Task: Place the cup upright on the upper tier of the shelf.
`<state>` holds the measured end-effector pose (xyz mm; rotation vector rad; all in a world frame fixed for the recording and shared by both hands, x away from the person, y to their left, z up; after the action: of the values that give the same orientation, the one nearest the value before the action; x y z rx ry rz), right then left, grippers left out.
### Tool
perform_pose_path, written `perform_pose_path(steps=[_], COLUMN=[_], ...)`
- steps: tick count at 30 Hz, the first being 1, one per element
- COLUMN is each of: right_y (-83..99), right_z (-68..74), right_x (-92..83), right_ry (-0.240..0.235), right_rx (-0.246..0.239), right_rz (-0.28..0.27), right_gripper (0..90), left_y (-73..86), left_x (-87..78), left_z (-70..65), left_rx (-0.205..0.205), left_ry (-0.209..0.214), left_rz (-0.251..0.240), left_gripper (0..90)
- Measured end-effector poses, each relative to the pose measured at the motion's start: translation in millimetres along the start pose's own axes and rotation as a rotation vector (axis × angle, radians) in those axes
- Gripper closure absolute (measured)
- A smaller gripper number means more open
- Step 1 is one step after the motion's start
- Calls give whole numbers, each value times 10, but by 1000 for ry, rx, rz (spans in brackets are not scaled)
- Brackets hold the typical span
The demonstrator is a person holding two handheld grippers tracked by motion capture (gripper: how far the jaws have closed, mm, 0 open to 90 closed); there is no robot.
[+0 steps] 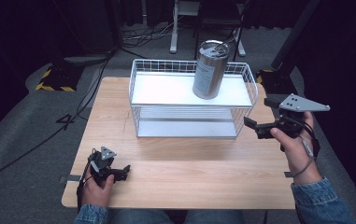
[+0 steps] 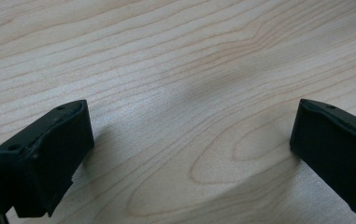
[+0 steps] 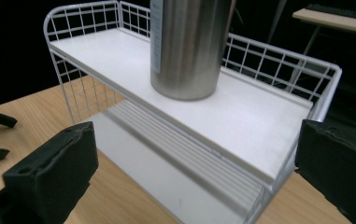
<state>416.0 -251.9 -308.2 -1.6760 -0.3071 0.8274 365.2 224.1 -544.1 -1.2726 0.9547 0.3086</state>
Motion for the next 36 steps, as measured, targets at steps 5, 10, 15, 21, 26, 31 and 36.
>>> perform_pose_path(steps=[5,10,15,21,26,31,36], right_y=[216,550,781,1055,1353,1551,1783], right_z=[-55,-159,-207,-246,-251,-254,-234], right_x=[-41,-51,-32,-32,-13,8,44], right_ry=[19,57,83,101,105,114,114], right_rx=[27,75,106,141,160,188,231], right_rz=[39,94,150,187,224,241,267], right_gripper=[0,0,0,0,0,1,6], left_y=[-2,-2,-2,-2,-2,-2,-2], left_x=[2,3,3,3,3,3,3], left_z=[1,-3,-3,-3,-3,-4,-4], left_rx=[1,-5,-4,-4,-4,-5,-5], left_ry=[0,1,1,1,1,1,1], left_rz=[2,0,0,0,0,0,0], left_gripper=[0,0,0,0,0,0,0])
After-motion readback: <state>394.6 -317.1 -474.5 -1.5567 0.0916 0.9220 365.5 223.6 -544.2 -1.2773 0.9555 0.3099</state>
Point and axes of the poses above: each handheld gripper's, and its own axes: x roughly forward along the jaws, y roughly out of its underside, z roughly to its left, the point moved 5 cm from there along x, roughly forward along the jaws, and after that the axes turned 1 degree about x, right-handed, at the moved point
